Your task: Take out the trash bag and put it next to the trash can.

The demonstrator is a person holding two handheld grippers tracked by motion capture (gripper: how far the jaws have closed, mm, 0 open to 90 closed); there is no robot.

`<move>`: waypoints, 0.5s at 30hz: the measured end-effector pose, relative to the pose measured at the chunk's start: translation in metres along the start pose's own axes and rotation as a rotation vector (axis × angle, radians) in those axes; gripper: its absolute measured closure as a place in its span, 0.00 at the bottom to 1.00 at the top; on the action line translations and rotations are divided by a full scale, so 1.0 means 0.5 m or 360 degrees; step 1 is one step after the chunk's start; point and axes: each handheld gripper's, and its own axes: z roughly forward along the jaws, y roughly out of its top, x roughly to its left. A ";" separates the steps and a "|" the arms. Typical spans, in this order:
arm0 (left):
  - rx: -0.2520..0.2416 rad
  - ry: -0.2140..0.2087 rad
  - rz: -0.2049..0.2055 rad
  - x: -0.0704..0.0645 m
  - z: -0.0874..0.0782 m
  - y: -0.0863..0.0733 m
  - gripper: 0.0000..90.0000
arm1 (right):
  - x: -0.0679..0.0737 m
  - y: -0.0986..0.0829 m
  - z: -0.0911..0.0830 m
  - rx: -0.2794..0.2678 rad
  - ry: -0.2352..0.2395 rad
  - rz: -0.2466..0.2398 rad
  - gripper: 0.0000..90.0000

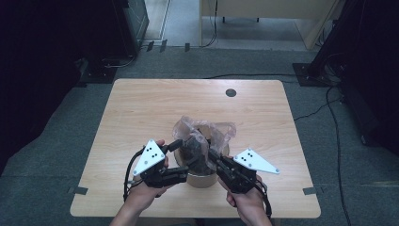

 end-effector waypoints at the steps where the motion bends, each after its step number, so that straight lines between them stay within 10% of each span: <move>1: -0.0008 0.0014 -0.0001 0.002 -0.002 0.000 0.26 | -0.001 0.002 -0.002 -0.0016 -0.0009 -0.0004 1.00; 15: 0.0001 0.0287 -0.0102 0.081 -0.030 0.000 0.21 | -0.023 0.050 -0.067 -0.0273 -0.0120 -0.0033 1.00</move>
